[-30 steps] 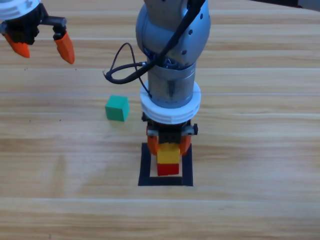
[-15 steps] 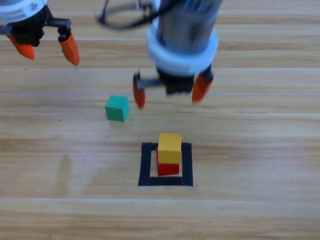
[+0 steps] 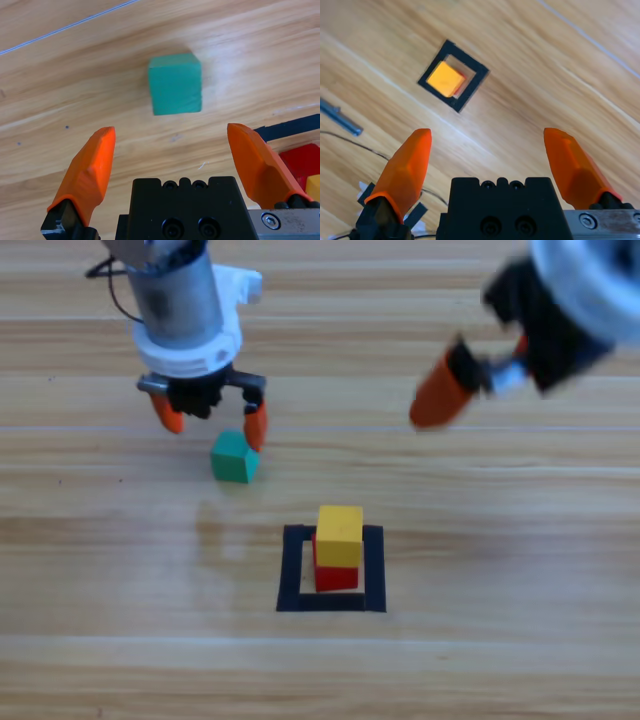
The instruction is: Stack the blocks in the rectangular block: red at the bottom, yellow in the middle, green on top
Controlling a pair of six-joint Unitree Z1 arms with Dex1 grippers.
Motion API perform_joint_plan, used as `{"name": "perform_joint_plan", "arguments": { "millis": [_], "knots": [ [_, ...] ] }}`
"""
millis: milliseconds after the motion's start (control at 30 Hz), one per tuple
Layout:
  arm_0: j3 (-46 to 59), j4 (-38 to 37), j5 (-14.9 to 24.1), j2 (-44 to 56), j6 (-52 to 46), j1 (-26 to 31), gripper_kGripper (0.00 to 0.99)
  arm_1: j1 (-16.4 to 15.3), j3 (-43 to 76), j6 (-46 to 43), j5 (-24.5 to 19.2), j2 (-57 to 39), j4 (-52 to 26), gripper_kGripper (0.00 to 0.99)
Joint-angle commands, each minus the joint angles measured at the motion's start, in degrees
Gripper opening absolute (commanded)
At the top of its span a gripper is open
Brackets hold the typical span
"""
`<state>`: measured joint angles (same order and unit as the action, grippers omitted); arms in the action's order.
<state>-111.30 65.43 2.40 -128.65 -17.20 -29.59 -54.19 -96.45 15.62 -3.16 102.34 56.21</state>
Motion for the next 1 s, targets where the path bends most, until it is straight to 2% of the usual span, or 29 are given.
{"name": "perform_joint_plan", "arguments": {
  "millis": [33, 133, 267, 467, 1000],
  "knots": [
    [3.1, -2.9, 0.9, -2.0, -2.0, -2.6, 0.957, 4.7, 30.8, -9.2, 5.3, -19.5, -29.6, 0.989],
    [3.6, -3.6, 1.4, -2.1, -2.1, -2.5, 0.959, 4.7, 36.9, -13.4, 6.1, -22.3, -32.8, 0.989],
    [3.1, -3.9, 2.2, -3.6, -2.5, -2.4, 0.98, 4.7, 37.8, -19.2, 8.1, -22.5, -31.2, 0.989],
    [1.4, -4.1, 2.3, -6.2, -2.0, -1.9, 0.979, 4.7, 38.9, -20.1, 11.1, -22.1, -32.0, 0.989],
    [-0.6, -4.1, 1.3, -8.7, -1.2, -0.3, 0.99, 4.7, 41.6, -20.1, 11.7, -20.9, -34.9, 0.989]
  ]
}}
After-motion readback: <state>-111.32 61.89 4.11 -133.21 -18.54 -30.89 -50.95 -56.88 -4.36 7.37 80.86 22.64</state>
